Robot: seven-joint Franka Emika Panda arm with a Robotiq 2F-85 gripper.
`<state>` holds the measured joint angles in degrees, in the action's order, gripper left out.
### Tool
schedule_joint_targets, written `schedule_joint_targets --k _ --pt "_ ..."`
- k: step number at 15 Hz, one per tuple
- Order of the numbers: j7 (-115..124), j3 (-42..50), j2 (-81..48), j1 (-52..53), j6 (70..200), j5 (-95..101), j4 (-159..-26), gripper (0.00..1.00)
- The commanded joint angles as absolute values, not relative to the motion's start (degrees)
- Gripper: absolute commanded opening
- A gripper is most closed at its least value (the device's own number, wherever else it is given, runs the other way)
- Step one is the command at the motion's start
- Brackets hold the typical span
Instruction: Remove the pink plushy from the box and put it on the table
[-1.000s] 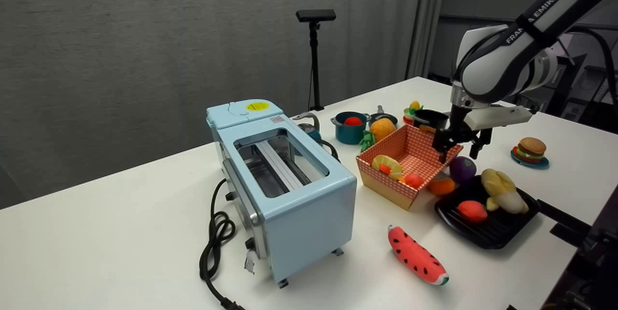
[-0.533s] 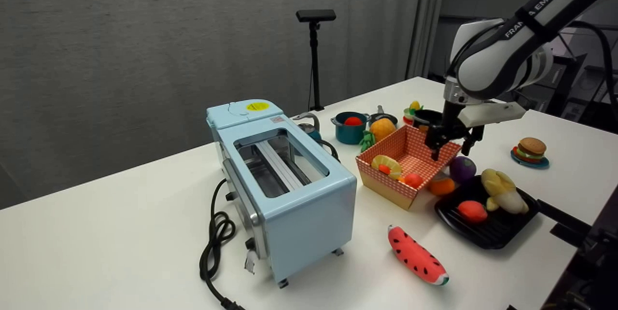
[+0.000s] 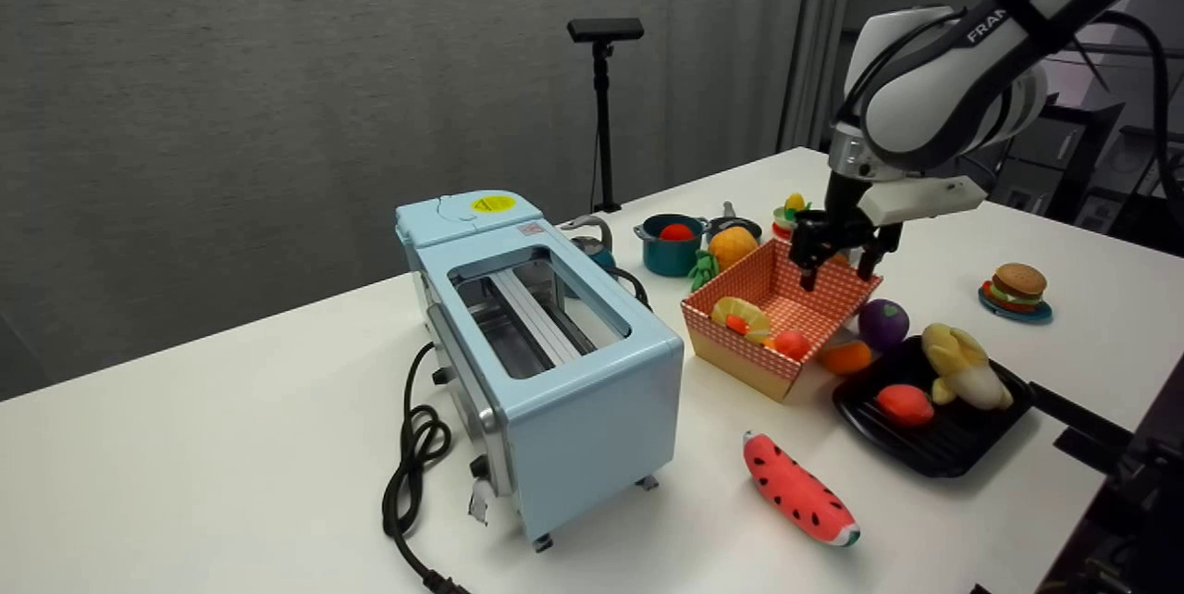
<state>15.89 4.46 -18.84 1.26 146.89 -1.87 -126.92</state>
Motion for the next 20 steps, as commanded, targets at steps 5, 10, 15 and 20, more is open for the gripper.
schedule_joint_targets --k 5,10,15,20 --pt "17.1 5.2 -26.1 1.7 141.2 -0.4 -116.2 1.0" --pt "19.5 5.6 -32.1 4.3 137.0 3.1 -108.5 1.0" --pt "19.7 5.3 -35.6 7.1 133.9 4.9 -103.0 1.0" --pt "18.8 5.2 -37.7 6.9 132.4 4.1 -99.9 1.0"
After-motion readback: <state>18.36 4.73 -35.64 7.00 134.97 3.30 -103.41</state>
